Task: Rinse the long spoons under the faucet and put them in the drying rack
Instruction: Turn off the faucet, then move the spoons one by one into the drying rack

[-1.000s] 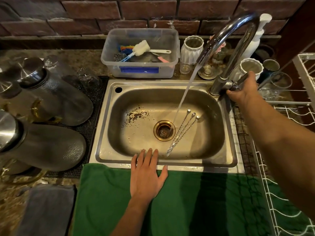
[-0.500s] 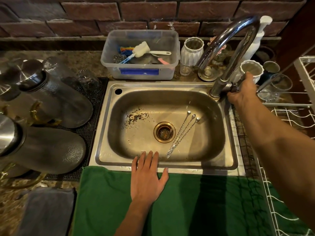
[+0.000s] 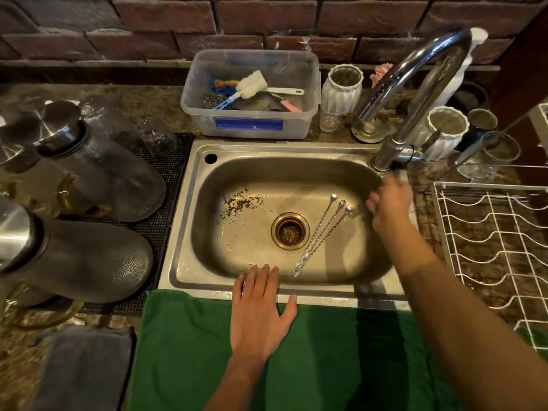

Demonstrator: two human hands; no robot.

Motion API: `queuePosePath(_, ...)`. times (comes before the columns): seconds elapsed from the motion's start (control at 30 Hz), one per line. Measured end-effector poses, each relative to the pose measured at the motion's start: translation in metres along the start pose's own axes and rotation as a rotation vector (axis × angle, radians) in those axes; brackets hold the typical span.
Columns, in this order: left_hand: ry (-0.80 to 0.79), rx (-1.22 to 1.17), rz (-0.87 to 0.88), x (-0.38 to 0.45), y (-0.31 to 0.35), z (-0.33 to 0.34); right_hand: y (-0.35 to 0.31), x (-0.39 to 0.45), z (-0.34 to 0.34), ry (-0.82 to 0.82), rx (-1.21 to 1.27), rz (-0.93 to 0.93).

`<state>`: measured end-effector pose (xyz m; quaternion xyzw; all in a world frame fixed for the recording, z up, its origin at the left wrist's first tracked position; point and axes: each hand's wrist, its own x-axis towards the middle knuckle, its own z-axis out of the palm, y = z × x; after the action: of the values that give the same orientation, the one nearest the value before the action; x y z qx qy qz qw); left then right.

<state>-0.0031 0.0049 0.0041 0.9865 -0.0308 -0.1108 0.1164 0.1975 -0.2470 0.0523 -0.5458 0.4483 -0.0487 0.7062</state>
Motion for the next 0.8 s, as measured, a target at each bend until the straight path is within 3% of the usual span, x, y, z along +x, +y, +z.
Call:
queuePosePath(0.23,-0.015,0.01,0.021,-0.002,-0.002,0.002,0.084,-0.013,-0.024,-0.137,-0.415,0.124)
queuePosePath(0.43,0.023,0.023,0.05,-0.005,0.002,0.007,0.105,0.011,-0.02,-0.296,-0.783,0.085)
queuePosePath(0.57,0.05,0.039,0.076,-0.004,0.002,0.012,0.127,0.028,-0.006,-0.214,-0.715,0.167)
queuePosePath(0.8,0.07,0.068,0.065,-0.002,0.002,0.014,0.146,0.025,0.018,0.007,-0.795,0.079)
